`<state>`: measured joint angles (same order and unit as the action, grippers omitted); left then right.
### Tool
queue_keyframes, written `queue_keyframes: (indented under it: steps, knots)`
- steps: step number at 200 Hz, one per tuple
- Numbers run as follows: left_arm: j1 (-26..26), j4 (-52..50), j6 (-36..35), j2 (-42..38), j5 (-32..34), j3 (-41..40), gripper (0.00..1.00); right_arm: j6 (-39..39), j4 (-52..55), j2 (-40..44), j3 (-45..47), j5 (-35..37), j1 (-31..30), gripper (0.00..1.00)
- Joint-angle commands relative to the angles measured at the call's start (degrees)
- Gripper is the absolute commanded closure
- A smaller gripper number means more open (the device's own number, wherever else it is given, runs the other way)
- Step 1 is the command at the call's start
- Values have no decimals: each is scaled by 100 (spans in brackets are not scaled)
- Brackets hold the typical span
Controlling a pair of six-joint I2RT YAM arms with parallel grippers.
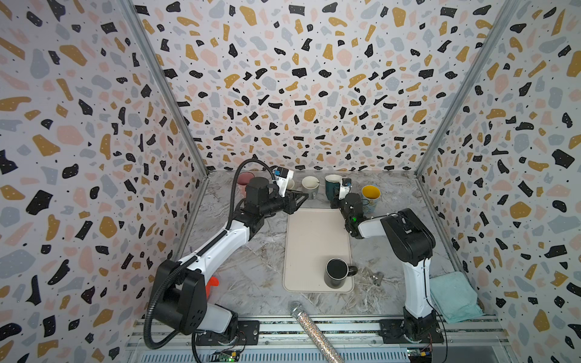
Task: Turn the mug right side up
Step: Place the mug at the top-center of the table.
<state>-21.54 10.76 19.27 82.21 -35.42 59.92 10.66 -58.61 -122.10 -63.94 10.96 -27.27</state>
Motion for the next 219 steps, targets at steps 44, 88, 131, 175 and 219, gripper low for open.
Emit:
queue_keyframes:
  steps: [44,88,131,175,219]
  knots:
    - [35,321,-2,-5,-150,-103,67,130,-260,81,-76,113,-109,71]
    - [36,321,-1,-37,-169,-136,67,261,-155,186,25,204,-112,70]
    - [36,321,7,-122,-175,-202,67,392,-71,296,143,244,-100,64]
    - [36,321,33,-186,-168,-244,67,468,-24,471,294,296,-103,57]
    - [35,321,25,-303,-83,-332,67,500,6,749,559,294,-105,47]
